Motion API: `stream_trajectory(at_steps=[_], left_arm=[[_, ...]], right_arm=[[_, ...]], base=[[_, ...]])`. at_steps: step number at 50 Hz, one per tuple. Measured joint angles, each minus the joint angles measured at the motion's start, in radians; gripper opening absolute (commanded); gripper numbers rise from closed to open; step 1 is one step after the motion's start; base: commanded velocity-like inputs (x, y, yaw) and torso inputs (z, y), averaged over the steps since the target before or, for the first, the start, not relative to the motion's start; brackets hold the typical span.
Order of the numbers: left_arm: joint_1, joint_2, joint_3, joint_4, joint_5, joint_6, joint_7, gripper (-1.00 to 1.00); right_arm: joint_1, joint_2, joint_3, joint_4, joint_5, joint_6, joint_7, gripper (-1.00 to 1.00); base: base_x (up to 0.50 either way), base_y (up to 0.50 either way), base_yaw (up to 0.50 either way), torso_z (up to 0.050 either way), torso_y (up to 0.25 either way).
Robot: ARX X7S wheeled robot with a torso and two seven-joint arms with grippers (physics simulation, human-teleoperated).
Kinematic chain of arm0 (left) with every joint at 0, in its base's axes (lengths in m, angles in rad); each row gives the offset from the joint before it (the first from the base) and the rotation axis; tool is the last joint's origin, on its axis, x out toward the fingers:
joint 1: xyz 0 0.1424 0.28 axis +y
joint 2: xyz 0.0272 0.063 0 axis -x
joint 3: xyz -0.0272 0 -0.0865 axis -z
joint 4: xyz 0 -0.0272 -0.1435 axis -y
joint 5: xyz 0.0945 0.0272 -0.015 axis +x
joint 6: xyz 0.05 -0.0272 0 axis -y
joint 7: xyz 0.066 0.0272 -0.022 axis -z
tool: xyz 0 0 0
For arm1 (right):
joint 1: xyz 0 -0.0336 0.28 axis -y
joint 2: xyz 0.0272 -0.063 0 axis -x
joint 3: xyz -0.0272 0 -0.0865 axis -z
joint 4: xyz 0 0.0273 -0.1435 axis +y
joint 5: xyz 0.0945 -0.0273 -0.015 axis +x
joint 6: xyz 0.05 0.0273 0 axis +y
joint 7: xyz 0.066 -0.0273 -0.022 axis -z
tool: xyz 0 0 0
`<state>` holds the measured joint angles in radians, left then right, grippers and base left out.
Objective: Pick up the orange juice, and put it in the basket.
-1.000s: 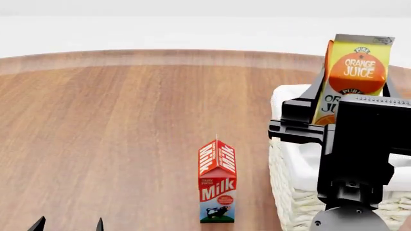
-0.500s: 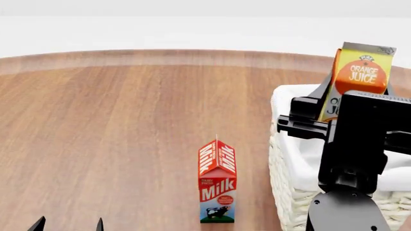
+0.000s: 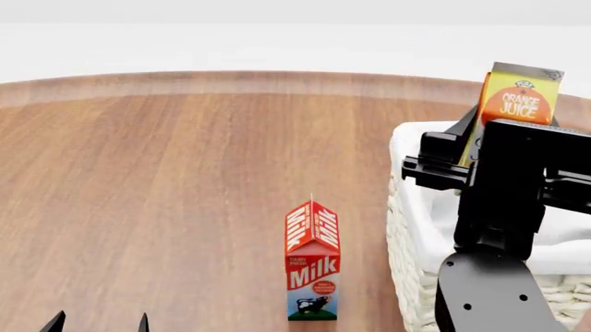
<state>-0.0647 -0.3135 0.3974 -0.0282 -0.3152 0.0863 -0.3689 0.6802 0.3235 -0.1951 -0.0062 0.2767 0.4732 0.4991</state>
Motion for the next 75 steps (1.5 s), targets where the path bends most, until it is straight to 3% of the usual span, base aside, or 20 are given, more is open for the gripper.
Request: stream_trajectory(at_steps=[75], left_arm=[[-0.005, -0.010, 0.015, -0.002, -0.010, 0.006, -0.012, 1.00]], right_arm=[[0.105, -0.061, -0.064, 0.420, -0.081, -0.232, 0.015, -1.00]], base=[[0.00, 0.00, 0.00, 0.000, 0.001]])
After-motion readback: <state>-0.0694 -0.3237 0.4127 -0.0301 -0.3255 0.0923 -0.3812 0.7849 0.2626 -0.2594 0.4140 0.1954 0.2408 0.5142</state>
